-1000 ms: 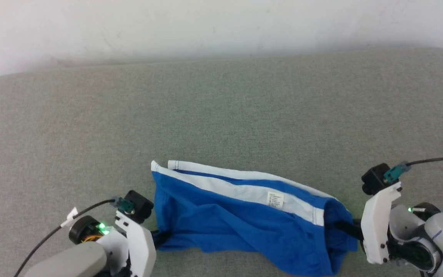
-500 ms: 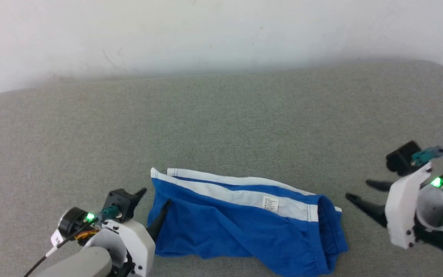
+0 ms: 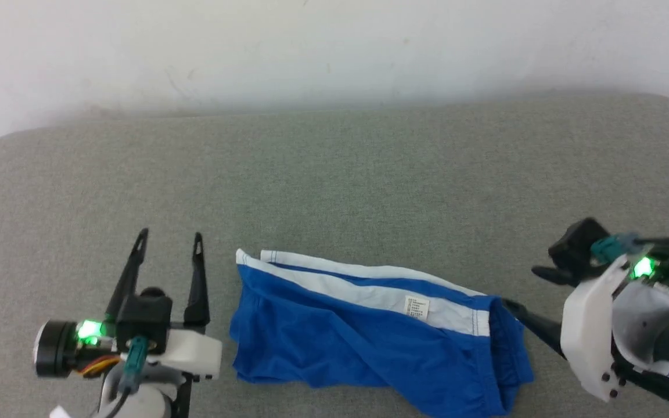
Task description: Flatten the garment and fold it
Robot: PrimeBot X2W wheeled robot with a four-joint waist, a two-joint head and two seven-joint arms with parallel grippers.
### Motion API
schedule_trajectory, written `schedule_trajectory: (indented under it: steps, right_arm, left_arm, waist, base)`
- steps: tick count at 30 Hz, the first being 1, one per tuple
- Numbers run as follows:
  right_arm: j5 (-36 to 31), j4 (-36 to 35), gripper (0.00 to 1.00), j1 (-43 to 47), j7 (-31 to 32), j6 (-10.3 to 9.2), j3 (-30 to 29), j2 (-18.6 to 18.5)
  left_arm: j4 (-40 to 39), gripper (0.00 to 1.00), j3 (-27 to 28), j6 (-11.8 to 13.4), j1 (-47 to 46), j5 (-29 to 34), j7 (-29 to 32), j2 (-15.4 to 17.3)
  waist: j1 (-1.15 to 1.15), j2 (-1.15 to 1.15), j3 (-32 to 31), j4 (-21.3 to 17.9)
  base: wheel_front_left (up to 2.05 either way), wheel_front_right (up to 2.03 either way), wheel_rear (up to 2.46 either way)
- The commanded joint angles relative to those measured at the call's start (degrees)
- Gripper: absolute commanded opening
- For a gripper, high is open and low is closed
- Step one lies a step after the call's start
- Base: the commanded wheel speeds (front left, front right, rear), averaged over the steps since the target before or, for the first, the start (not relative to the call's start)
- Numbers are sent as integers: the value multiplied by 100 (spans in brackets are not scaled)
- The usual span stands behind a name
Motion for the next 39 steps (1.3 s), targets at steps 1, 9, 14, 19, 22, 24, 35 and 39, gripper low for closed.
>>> schedule_trajectory:
  steps: [1,9,14,19,22,24,35,39]
  right_arm:
    - [-93,4,100,84,19,-6,-3,8]
    - [-469,1161,100,724,176,-6,-559,356]
    - [-266,1630,100,629,140,-6,-716,881]
    - [-321,2158,100,490,121,-6,-484,1200]
    - [-359,2532,100,465,83,-6,-282,1318]
    - [-309,2741,100,443,30,-6,-212,1395]
    - [70,2716,0,-188,-586,-6,-560,973]
    - [76,2846,0,-362,-463,-6,-868,589]
  left_arm:
    - [-25,100,67,47,93,66,-26,-32]
    - [-569,100,1222,169,827,1074,-26,-586]
    - [-724,100,1797,-157,1104,1414,-27,-1021]
    - [-584,100,2223,-580,1208,1651,-27,-1454]
    - [-484,100,2393,-815,1219,1809,-27,-1698]
    - [-419,100,2493,-960,1229,1911,-27,-1833]
    - [-324,100,3053,-1588,1440,2322,-27,-2166]
    - [-324,100,3116,-1734,1419,2472,-27,-2248]
  waist:
    - [0,0,36,32]
    - [0,0,309,189]
    - [0,0,565,247]
    - [0,0,812,322]
    - [0,0,885,376]
    - [0,0,893,400]
    - [0,0,682,267]
    - [0,0,704,260]
  base:
    - [0,0,0]
    - [0,0,0]
    - [0,0,0]
    - [0,0,0]
    - [0,0,0]
    - [0,0,0]
    - [0,0,0]
    - [0,0,0]
